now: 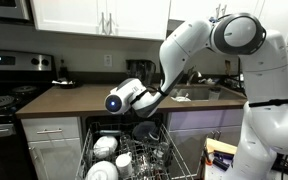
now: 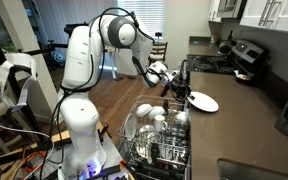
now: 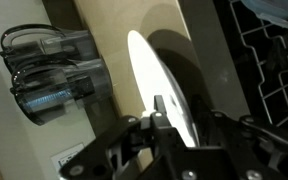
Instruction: Move the plate from the kitchen holder and put it on the kitchen base table
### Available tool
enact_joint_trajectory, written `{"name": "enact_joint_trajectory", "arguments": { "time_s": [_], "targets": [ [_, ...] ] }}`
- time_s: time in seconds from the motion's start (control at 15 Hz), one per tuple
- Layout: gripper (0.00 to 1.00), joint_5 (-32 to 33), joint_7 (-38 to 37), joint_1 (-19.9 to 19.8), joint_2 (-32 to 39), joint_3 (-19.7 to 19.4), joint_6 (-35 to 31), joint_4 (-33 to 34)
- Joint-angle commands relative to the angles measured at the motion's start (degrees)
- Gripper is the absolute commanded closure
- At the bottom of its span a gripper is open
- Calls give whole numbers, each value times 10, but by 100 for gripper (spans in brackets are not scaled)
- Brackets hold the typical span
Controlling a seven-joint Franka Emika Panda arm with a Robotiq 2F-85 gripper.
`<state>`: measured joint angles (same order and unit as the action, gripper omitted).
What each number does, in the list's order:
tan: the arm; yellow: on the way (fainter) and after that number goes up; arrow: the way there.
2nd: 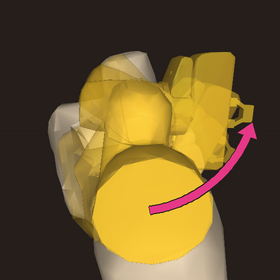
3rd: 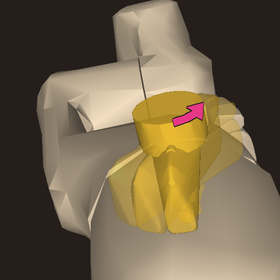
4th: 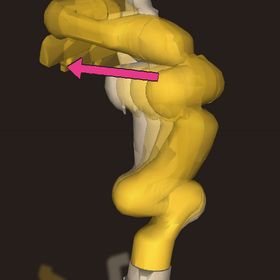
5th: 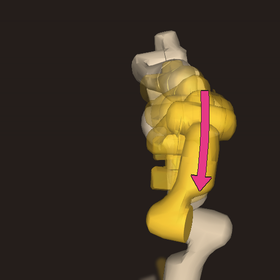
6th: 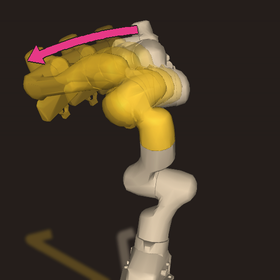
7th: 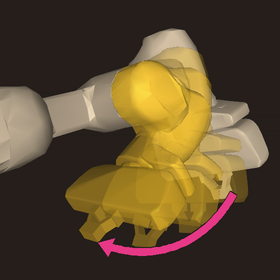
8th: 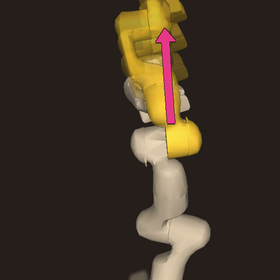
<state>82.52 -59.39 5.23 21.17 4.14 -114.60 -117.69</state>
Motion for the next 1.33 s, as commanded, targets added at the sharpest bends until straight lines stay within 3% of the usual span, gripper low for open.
{"name": "enact_joint_trajectory", "arguments": {
  "time_s": [0.0, 0.27, 0.33, 0.4, 0.53, 0.6, 0.87, 0.93, 1.0, 1.07, 1.27],
  "targets": [
    [83, -13, 26, -6, 8, 2, -3, 15],
    [96, -14, 25, -6, 12, 2, -4, 13],
    [81, -15, 25, -6, 12, 2, -4, 13],
    [81, -15, 26, -6, 12, 2, -3, 13],
    [56, -15, 27, -6, 12, 3, -4, 11],
    [55, -14, 27, -6, 12, 3, -6, 9],
    [35, -11, 27, -3, 13, 5, -8, 3],
    [50, -11, 28, -3, 13, 6, -11, 2],
    [72, -10, 33, -4, 11, 8, -19, -3],
    [73, -10, 34, -4, 11, 9, -25, -6],
    [92, -14, 49, -8, 6, 13, -59, -12]
  ]
}}
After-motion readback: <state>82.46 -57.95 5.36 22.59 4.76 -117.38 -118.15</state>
